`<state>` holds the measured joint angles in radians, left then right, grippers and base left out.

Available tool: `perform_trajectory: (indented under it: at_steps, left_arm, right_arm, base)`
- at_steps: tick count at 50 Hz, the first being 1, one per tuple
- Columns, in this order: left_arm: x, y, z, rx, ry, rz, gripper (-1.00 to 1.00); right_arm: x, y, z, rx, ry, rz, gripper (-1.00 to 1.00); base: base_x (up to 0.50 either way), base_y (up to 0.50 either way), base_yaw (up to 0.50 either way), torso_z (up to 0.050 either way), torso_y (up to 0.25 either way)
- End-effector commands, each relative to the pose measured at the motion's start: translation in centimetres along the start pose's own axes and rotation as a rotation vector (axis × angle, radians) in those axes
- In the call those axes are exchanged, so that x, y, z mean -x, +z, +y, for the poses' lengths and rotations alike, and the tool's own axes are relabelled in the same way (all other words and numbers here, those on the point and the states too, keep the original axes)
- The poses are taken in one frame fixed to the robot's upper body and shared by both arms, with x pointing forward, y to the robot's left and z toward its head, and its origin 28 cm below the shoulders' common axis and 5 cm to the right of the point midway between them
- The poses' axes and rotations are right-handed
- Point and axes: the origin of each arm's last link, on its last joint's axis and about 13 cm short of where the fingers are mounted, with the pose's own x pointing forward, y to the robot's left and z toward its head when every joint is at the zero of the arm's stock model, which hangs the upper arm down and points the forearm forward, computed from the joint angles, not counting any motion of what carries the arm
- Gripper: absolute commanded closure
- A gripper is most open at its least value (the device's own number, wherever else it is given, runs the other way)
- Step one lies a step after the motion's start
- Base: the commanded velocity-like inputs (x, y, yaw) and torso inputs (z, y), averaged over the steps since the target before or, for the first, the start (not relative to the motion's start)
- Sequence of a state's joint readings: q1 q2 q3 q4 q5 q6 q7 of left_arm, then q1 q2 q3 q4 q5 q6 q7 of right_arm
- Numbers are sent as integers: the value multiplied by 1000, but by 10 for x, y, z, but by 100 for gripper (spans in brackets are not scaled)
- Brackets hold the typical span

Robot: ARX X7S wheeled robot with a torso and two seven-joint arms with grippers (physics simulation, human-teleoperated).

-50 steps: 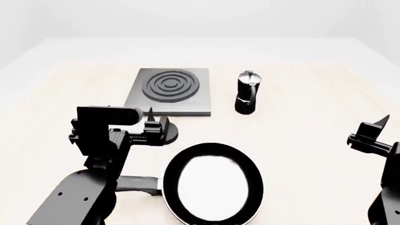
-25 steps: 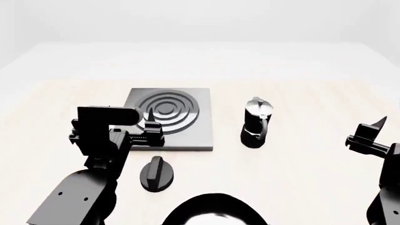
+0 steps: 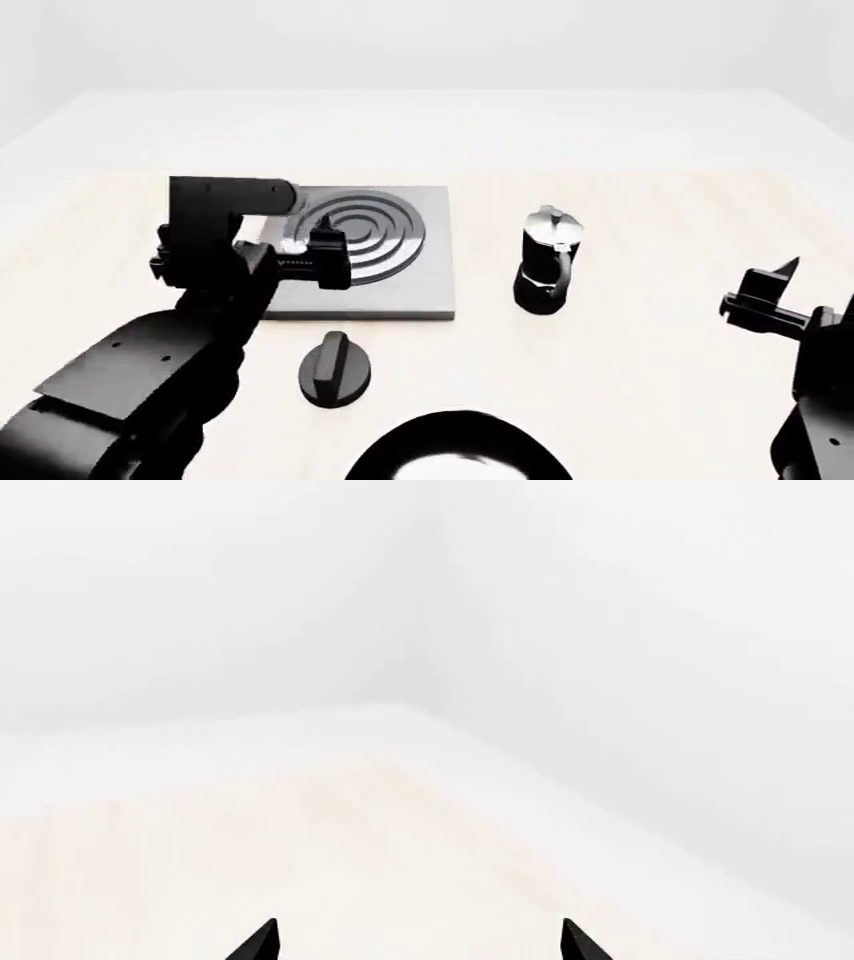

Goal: Turn on the stove and put the frying pan on it.

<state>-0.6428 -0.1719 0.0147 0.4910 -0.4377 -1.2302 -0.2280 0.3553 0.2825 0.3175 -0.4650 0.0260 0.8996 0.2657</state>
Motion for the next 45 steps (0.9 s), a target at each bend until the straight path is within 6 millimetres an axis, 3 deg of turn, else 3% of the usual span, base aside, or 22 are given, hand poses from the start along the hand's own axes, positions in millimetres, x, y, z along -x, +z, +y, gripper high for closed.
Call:
perform_trajectory:
  at_steps: [1, 2, 3, 5, 9, 18, 19, 26, 45]
  left_arm:
    - [-3, 64, 7, 4, -47, 215, -100]
    - [-2, 64, 7, 4, -47, 215, -100]
    - [-6, 91, 16, 11, -3, 241, -100]
    - [-20, 89, 25, 51, -9, 436, -100]
    - [-28, 90, 35, 62, 8, 537, -100]
    - [-30, 88, 40, 56, -5, 604, -100]
    - [-35, 70, 53, 77, 17, 718, -100]
    - [-38, 51, 59, 63, 44, 764, -100]
    - [-39, 29, 70, 47, 14, 853, -100]
  right_arm:
    - [-1, -4, 5, -3, 52, 47, -100]
    - [-1, -4, 5, -3, 52, 47, -100]
    - [-1, -4, 7, -1, 67, 56, -100]
    - [0, -4, 7, -2, 78, 58, -100]
    - [0, -5, 6, -4, 83, 60, -100]
    - [0, -5, 5, -7, 84, 62, -100]
    - [-1, -6, 8, -3, 93, 69, -100]
    - [-2, -9, 11, 3, 104, 74, -100]
    - [-1, -10, 13, 9, 109, 80, -100]
  base:
    - [0, 0, 0, 0, 0]
    - [0, 0, 0, 0, 0]
    - [0, 0, 0, 0, 0]
    - [0, 0, 0, 0, 0]
    - [0, 0, 0, 0, 0]
    - [0, 0, 0, 0, 0]
    - [0, 0, 0, 0, 0]
    - [0, 0, 0, 0, 0]
    - [0, 0, 0, 0, 0]
